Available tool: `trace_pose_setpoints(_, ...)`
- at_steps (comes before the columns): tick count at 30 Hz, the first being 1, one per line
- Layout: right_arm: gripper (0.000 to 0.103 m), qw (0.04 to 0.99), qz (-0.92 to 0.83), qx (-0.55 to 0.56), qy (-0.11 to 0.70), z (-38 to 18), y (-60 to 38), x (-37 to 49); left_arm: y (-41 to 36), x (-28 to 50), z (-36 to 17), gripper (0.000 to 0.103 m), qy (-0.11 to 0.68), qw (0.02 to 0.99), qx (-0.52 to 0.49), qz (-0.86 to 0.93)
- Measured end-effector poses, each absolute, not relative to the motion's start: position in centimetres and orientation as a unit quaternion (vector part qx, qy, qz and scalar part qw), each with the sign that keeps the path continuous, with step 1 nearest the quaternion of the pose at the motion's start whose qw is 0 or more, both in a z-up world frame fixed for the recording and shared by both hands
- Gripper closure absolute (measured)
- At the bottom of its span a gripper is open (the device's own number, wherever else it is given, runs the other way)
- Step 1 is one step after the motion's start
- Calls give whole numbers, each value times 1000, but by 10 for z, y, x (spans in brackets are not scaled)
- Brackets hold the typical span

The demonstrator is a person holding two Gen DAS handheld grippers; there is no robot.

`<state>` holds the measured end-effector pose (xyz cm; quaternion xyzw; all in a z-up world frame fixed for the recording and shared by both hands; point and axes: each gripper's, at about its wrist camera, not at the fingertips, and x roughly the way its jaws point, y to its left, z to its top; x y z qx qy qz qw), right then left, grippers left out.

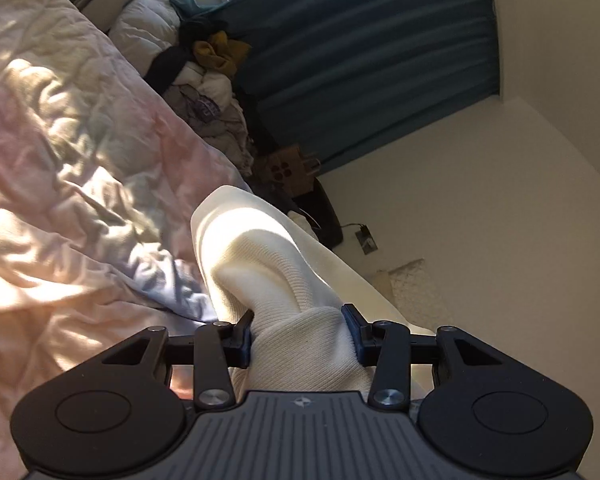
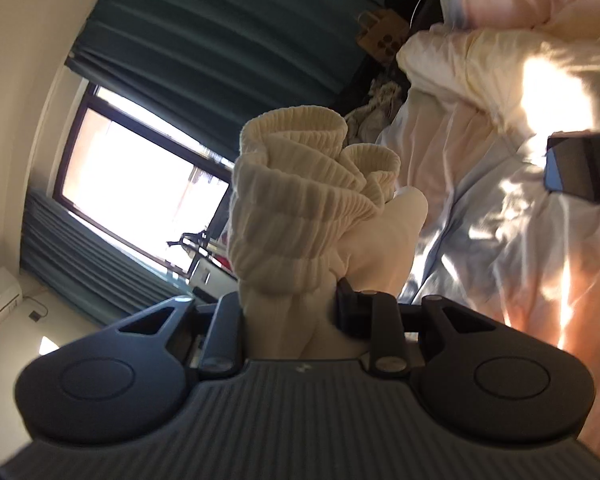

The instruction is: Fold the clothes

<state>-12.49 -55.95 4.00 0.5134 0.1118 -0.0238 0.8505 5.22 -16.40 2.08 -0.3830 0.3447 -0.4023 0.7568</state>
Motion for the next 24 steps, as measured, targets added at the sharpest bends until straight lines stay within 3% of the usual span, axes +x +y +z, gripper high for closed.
trace_pose_setpoints(11,74,835,-153,528,-1,28,-673,-255,-390,24,15,59,400,686,-316,-519)
trace_pose_setpoints(24,74,758,-295,567,-131,-72,-716,-397,-593,-35,-69,59,454,607,-166,-630)
